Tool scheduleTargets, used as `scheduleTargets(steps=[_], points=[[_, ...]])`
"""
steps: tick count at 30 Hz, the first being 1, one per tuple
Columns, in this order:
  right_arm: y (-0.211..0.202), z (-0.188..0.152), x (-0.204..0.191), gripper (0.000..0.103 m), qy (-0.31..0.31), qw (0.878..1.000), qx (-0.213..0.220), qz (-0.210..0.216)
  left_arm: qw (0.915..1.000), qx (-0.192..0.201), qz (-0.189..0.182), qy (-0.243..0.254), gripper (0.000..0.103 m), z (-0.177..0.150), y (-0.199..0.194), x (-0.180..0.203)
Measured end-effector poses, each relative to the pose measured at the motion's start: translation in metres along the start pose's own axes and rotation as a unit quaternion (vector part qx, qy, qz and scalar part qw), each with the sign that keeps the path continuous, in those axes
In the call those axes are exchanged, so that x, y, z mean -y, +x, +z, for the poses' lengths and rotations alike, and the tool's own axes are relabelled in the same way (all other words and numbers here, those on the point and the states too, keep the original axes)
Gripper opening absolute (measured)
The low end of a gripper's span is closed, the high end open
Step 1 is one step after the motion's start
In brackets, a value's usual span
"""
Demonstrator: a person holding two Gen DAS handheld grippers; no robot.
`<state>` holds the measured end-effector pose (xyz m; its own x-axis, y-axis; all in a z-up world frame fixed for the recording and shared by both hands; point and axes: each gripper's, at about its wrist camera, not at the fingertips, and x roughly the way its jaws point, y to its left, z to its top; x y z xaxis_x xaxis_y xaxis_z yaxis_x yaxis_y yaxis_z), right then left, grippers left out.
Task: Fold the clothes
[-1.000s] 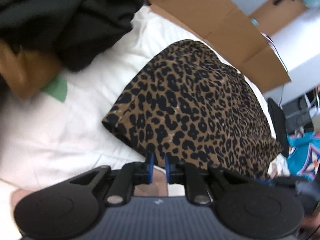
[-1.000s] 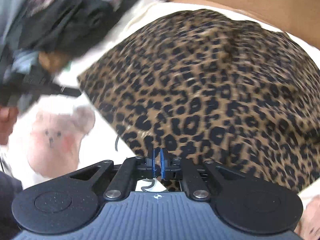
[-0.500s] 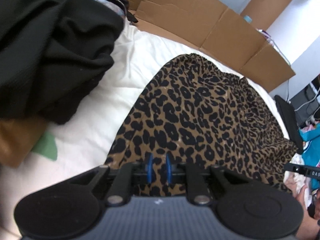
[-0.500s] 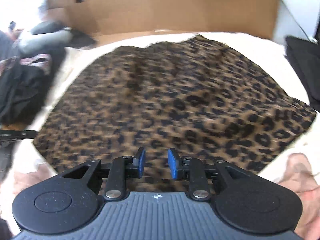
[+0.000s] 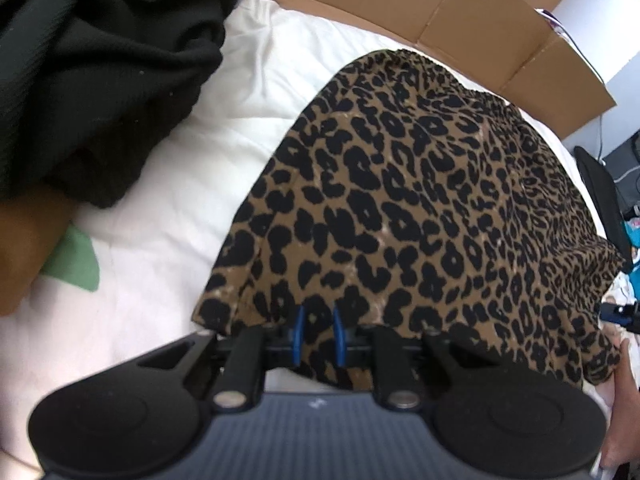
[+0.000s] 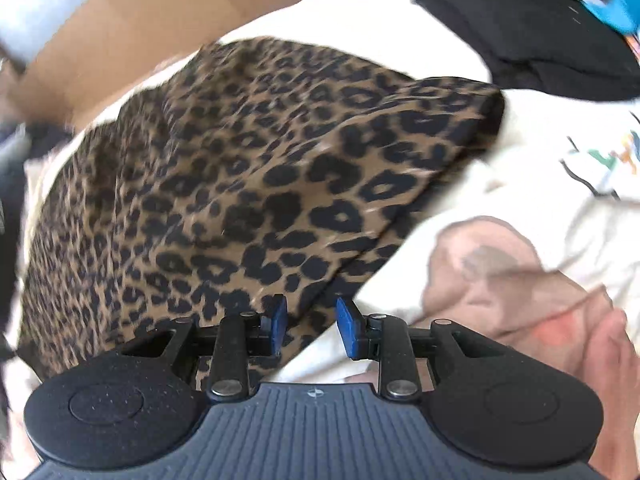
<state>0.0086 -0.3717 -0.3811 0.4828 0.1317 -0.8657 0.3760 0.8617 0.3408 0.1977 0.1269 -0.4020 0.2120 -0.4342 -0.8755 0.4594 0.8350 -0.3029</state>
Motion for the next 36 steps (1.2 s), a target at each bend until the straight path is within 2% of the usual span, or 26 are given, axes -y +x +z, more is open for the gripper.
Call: scheduleTargets(steps=[5, 11, 15, 20, 23, 26, 29, 34, 36], points=[[-0.003, -0.005, 0.023, 0.035, 0.085, 0.995, 0.019, 0.052, 0.9999, -0.004, 0.008, -0.005, 0.016, 0.0, -0.014, 0.002], [0.007, -0.01, 0.047, 0.038, 0.199, 0.974, 0.03, 0.106, 0.9999, -0.006, 0.013, -0.001, 0.022, 0.003, -0.031, 0.01], [0.02, -0.017, 0.055, 0.038, 0.231, 0.964, 0.022, 0.125, 0.9997, -0.015, 0.017, 0.008, 0.022, 0.002, -0.036, 0.015], [0.034, -0.018, 0.065, 0.038, 0.291, 0.944, 0.024, 0.152, 0.9994, -0.024, 0.019, 0.013, 0.022, -0.002, -0.039, 0.022], [0.04, -0.016, 0.067, 0.037, 0.305, 0.939, 0.025, 0.16, 0.9994, -0.026, 0.019, 0.012, 0.022, -0.004, -0.041, 0.025], [0.038, -0.014, 0.066, 0.026, 0.3, 0.942, 0.026, 0.147, 0.9994, -0.026, 0.019, 0.012, 0.022, -0.006, -0.043, 0.028], [0.035, -0.011, 0.065, 0.022, 0.292, 0.947, 0.027, 0.131, 0.9994, -0.027, 0.019, 0.012, 0.022, -0.007, -0.044, 0.031], [0.03, -0.007, 0.062, 0.024, 0.28, 0.954, 0.029, 0.104, 0.9993, -0.031, 0.016, 0.016, 0.022, -0.012, -0.041, 0.033], [0.03, -0.004, 0.061, 0.028, 0.28, 0.955, 0.028, 0.099, 0.9992, -0.033, 0.016, 0.016, 0.023, -0.014, -0.04, 0.032]])
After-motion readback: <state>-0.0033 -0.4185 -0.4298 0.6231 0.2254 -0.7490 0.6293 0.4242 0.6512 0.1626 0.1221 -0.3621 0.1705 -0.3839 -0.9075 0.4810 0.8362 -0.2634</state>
